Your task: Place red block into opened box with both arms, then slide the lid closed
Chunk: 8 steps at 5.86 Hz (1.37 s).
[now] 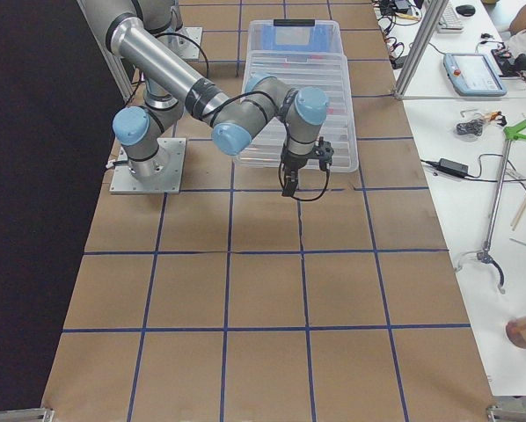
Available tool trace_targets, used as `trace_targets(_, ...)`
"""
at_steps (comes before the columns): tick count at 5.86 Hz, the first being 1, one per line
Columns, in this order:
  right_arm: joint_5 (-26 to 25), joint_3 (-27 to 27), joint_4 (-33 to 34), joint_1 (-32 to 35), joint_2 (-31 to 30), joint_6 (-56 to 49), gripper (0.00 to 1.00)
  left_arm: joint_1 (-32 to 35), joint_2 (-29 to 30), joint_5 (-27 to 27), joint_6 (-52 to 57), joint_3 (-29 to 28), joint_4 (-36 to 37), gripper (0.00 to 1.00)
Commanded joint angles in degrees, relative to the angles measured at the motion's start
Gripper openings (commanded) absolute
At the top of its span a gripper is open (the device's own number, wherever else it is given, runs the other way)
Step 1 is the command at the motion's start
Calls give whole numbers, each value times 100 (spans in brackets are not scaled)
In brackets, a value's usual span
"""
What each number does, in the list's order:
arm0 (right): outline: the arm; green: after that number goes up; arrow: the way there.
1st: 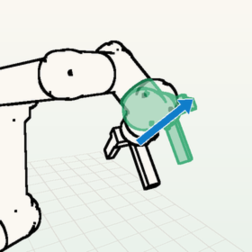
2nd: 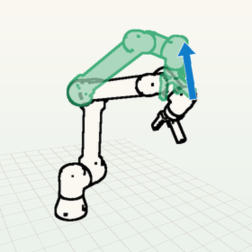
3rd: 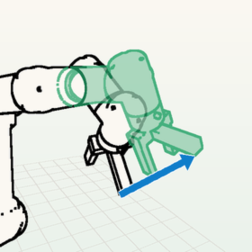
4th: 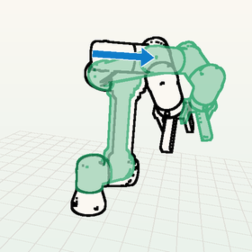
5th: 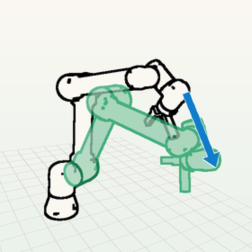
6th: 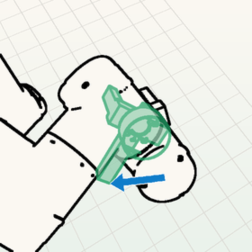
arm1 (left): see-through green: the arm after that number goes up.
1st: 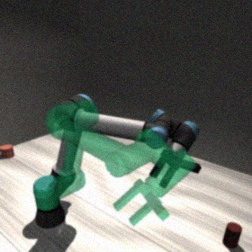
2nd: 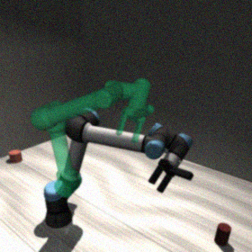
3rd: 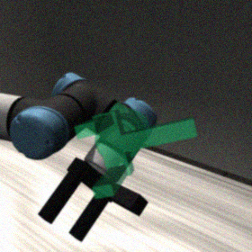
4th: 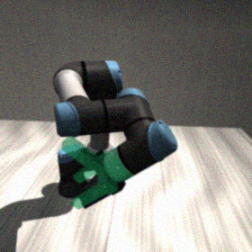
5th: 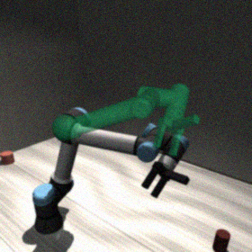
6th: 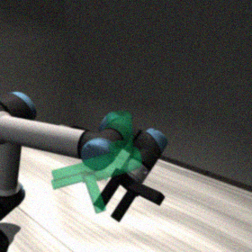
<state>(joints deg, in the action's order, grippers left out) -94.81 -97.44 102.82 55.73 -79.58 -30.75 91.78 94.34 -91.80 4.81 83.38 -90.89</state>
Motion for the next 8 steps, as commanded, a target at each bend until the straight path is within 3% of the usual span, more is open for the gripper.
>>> trace_targets(1,-3,-3,1,192,-5,87,100,-3,14,4,2,-6,1,87)
trace_targets(8,163,-117,-122,861,-110,789,100,6,75,4,-7,-85,1,88)
